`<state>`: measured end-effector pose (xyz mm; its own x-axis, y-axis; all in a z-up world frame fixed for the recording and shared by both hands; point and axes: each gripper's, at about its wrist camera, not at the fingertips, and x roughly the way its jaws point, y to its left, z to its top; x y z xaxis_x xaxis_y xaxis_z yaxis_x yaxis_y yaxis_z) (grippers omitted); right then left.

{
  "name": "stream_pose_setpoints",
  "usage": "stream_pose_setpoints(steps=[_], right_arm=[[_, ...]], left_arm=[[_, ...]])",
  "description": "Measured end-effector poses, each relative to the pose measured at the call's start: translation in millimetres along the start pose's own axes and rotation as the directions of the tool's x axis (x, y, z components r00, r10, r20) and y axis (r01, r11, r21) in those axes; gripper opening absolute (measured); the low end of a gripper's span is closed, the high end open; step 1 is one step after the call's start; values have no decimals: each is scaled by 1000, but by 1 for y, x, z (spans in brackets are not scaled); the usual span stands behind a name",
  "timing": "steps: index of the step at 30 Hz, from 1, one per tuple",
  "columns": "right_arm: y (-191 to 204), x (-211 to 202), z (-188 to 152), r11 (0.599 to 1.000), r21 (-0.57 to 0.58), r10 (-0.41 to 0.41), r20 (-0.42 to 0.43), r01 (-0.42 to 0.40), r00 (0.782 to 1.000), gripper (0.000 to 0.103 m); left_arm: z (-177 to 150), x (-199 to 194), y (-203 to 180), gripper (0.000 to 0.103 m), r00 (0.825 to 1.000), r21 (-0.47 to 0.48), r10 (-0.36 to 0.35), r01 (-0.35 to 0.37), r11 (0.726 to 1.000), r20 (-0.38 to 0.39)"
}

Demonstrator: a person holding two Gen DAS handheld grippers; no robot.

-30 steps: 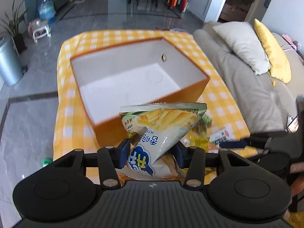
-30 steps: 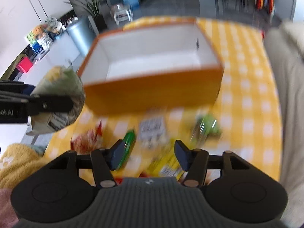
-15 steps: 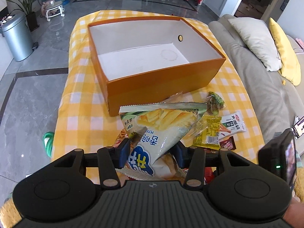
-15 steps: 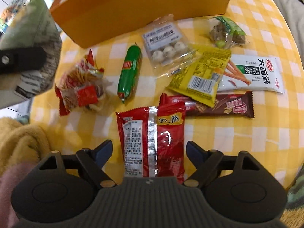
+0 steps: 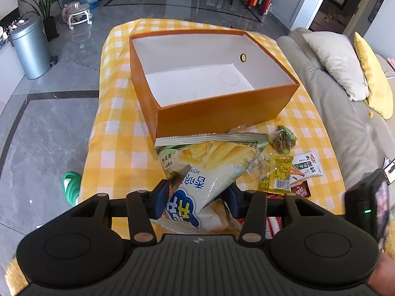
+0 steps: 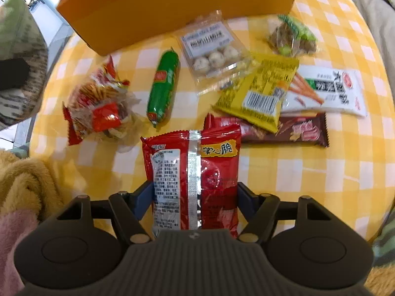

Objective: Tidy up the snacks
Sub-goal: 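Lift the chip bag with the left tool while the right tool lifts the red packet, then lower both held bags into the orange box and open both tools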

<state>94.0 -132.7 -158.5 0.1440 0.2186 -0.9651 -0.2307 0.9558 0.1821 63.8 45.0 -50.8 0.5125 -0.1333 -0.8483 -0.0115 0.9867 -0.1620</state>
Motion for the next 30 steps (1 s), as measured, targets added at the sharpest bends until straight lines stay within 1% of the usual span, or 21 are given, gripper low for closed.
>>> stream_pose_setpoints(steps=[4,8,10,14,17,22,24,28,30], right_arm=[[-5,-28,8,1000,-9,16,82,-15,997,68],[-6,-63,22,999,-34,25,181,-19,983,68],[2,-79,29,998,-55,25,229,-12,973,68],[3,-108,46,996,-90,39,312,-11,949,68],[4,-126,65,993,-122,47,372,-2,927,68],[6,-150,98,987,-161,78,441,-7,894,68],[6,-153,115,985,-174,90,461,-9,883,68],[6,-149,153,982,-189,116,478,-27,871,68],[4,-143,169,980,-198,123,474,-31,872,68]], left_arm=[[7,-8,-1,55,1000,19,1,-1,1000,24],[19,-16,-6,55,999,55,7,-10,998,53],[26,-20,-9,55,997,76,10,-16,997,73],[44,-25,-14,55,994,102,9,-20,995,109],[59,-27,-19,55,991,119,6,-23,993,137],[86,-21,-22,55,987,128,-7,-14,992,161],[96,-15,-22,55,987,130,-10,-11,991,162],[117,2,-21,55,988,132,-19,-1,991,150],[126,15,-18,55,992,123,-30,15,992,120]])
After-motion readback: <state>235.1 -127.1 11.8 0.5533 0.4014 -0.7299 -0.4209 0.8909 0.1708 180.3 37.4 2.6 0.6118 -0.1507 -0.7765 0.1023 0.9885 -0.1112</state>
